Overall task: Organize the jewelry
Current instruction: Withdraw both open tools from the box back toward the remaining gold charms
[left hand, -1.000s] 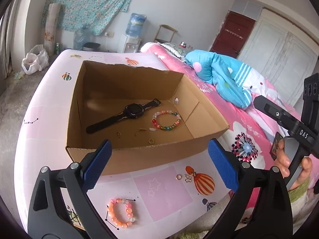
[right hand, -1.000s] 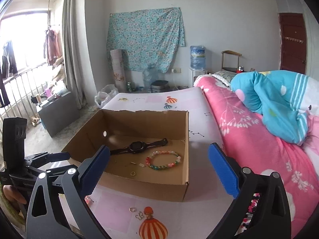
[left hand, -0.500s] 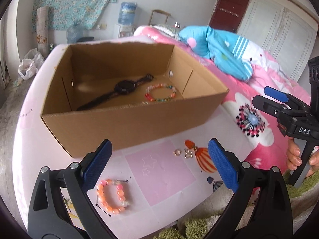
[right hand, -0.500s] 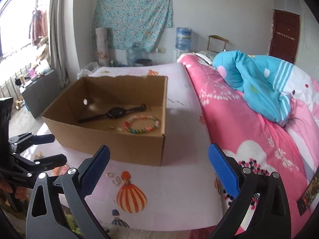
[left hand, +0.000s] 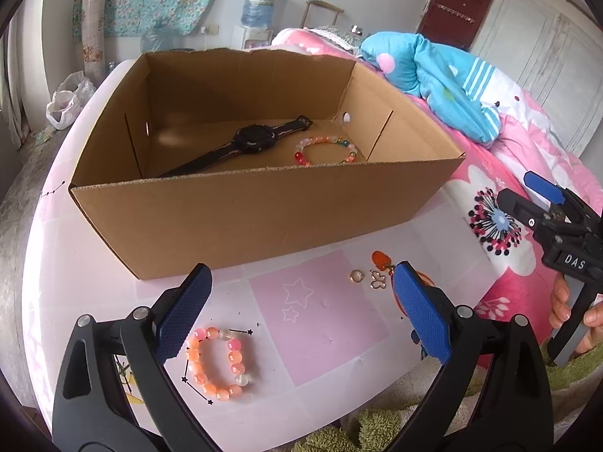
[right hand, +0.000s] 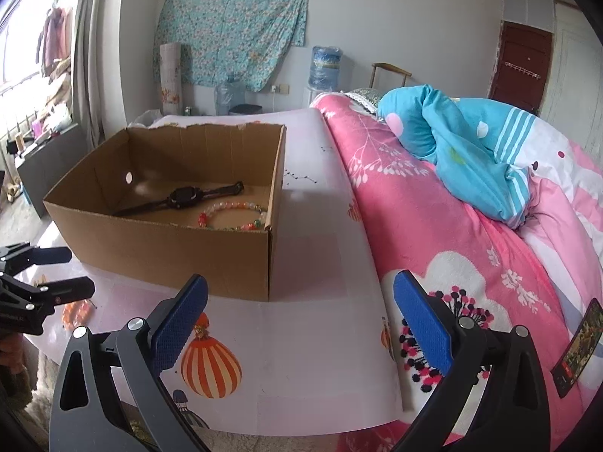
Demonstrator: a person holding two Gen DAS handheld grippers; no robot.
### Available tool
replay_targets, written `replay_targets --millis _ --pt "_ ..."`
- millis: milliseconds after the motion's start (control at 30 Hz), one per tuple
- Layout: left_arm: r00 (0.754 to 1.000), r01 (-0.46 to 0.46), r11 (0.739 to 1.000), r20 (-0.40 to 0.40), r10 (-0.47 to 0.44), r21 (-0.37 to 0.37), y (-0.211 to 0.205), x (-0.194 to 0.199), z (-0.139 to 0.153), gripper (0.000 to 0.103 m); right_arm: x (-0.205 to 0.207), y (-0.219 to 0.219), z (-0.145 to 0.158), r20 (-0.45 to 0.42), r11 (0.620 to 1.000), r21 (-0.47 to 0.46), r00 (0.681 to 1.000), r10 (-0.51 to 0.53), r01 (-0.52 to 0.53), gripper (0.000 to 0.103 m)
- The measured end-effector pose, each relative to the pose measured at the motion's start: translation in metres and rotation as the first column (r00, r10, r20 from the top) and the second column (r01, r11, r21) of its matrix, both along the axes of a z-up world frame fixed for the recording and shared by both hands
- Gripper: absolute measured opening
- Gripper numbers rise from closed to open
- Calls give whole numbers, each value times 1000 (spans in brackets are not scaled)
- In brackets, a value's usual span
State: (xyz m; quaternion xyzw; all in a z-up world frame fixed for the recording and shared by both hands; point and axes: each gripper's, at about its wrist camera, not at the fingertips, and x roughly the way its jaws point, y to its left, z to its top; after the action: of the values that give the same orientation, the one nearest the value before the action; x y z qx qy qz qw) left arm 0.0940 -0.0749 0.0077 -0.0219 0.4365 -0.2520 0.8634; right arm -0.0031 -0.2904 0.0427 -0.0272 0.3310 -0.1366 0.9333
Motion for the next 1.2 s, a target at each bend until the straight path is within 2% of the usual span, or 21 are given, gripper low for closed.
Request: replay_targets --millis 233,533,1000,1200 --pt "1000 0 1000 -3 0 21 -4 0 -2 93 1 -4 -5 0 996 85 999 33 -33 96" --pt "1000 9 1000 -4 -9 30 -11 0 -3 93 3 -8 -8 2 993 117 1000 31 -31 96" --pt "1000 -1 1000 -6 1 25 -7 -1 -6 93 5 -6 -12 -5 990 131 999 51 -50 96" --pt "1000 -24 999 4 24 21 1 -2 -9 93 -1 -11 -26 -38 996 90 999 16 -12 96"
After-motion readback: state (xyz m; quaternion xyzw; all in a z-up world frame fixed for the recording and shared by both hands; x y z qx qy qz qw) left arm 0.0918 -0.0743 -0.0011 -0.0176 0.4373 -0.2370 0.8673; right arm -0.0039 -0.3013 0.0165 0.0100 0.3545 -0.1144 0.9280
